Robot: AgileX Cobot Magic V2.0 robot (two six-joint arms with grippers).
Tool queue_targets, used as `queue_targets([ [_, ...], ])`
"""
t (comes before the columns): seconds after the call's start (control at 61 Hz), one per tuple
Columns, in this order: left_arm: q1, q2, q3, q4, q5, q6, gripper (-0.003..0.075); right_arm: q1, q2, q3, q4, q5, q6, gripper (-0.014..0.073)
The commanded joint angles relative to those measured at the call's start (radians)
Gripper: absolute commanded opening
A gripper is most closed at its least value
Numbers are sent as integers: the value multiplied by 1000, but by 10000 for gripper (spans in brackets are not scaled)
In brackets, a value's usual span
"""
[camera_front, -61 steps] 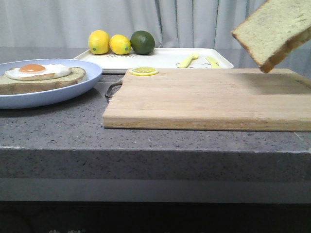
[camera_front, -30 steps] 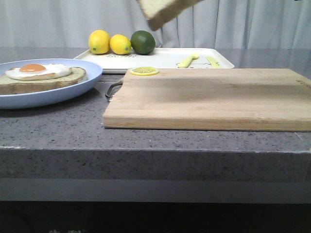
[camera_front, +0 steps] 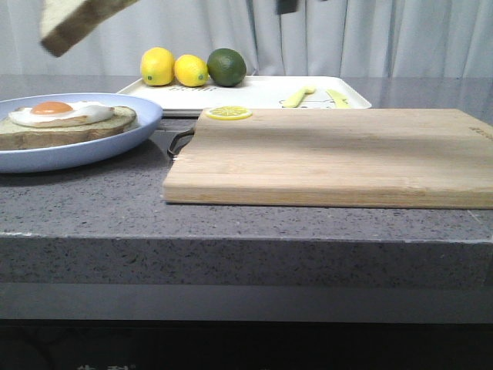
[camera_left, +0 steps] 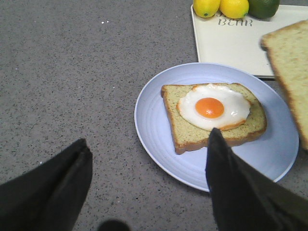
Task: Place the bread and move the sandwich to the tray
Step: 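Lift the bread slice and carry it over the egg toast on the plate, then lower the bread onto the egg toast and open the right gripper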
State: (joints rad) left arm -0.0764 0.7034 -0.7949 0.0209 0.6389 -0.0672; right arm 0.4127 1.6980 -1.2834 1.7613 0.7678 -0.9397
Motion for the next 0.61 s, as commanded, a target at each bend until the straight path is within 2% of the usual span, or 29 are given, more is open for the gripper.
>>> queue_targets([
  [0.0, -9, 5, -34, 2, -66, 0, 495, 47, 15, -106, 106, -41, 40, 110],
  [0.098, -9, 5, -34, 2, -66, 0, 495, 102, 101, -195, 106, -133, 126, 110],
  [0.295, -9, 5, -34, 2, -66, 0, 495, 155, 236, -338, 106, -174, 267, 110],
  [0.591, -9, 5, -34, 2, -66, 0, 495, 164, 333, -387, 105, -208, 296, 113],
])
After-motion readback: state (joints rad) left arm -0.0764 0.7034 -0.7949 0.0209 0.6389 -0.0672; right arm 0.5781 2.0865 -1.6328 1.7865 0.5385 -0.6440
